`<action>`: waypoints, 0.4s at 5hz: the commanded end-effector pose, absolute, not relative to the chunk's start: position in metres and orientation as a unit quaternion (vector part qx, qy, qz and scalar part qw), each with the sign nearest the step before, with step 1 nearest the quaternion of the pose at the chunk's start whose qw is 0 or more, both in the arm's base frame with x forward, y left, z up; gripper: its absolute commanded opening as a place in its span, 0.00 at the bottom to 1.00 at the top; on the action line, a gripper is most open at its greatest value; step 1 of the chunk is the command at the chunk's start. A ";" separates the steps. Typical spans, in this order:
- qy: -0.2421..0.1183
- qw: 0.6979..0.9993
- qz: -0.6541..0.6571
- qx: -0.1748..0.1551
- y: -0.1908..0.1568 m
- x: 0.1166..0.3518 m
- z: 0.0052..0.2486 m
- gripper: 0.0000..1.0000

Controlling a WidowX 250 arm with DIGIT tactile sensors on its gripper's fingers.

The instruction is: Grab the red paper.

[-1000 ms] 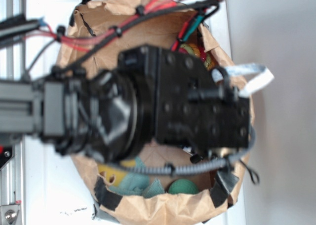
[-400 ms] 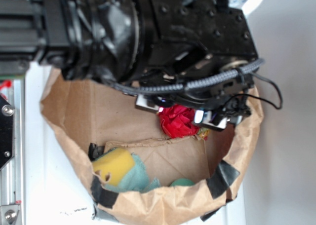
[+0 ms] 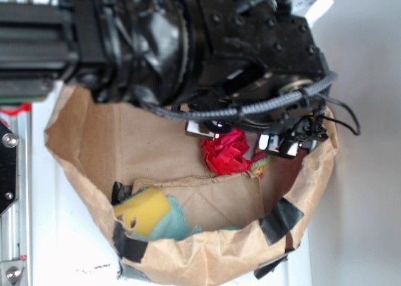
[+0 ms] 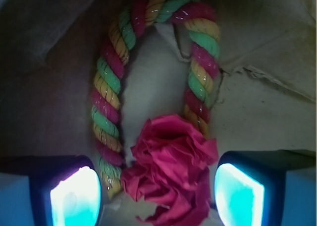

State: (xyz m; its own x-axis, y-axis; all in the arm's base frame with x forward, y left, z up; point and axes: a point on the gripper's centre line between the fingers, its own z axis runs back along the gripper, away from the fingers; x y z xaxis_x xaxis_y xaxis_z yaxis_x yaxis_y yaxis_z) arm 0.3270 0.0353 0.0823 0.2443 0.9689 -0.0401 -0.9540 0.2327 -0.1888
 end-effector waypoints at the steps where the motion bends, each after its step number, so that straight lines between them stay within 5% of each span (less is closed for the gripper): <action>1: -0.035 0.805 0.592 -0.031 0.030 0.328 0.058 1.00; 2: -0.029 0.832 0.554 0.010 0.034 0.304 0.040 1.00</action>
